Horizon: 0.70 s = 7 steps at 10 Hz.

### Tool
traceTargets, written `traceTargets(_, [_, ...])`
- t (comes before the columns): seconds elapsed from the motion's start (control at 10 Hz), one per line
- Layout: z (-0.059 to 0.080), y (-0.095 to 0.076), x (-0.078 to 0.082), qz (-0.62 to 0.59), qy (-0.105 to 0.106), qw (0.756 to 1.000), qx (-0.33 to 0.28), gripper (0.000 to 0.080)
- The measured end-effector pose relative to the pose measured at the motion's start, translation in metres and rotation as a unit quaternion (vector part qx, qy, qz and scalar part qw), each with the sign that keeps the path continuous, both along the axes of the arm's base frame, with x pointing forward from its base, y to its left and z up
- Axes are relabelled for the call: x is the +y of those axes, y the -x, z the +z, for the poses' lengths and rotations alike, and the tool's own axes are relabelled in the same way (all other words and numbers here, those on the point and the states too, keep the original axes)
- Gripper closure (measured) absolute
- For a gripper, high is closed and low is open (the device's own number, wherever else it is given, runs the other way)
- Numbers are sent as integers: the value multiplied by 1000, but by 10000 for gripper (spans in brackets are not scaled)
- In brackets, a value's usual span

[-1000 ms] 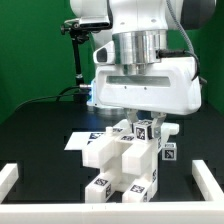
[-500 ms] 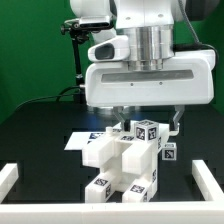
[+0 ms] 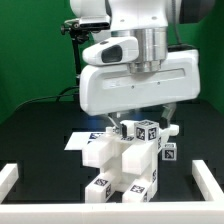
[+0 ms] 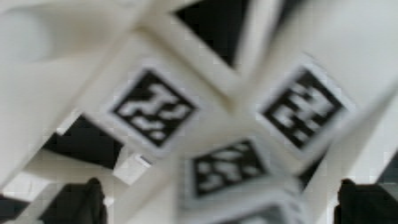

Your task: Assemble chair

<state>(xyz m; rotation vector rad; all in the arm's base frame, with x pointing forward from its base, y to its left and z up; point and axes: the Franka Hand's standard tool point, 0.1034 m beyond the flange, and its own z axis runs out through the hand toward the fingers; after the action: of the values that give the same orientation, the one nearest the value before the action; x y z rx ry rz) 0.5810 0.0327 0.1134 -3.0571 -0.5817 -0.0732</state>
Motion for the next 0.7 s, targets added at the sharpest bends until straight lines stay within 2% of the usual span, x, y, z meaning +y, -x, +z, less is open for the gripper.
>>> traceTargets(0.2, [0, 0, 2, -22, -1, 1000, 1, 151])
traceTargets(0.3, [0, 0, 1, -41, -2, 999, 2, 243])
traceTargets(0.4, [0, 0, 2, -81, -4, 997, 3, 426])
traceTargets(0.5, [0, 0, 2, -107, -6, 994, 4, 426])
traceTargets(0.6, [0, 0, 2, -142, -7, 990, 5, 517])
traceTargets(0.7, [0, 0, 2, -167, -9, 986, 6, 517])
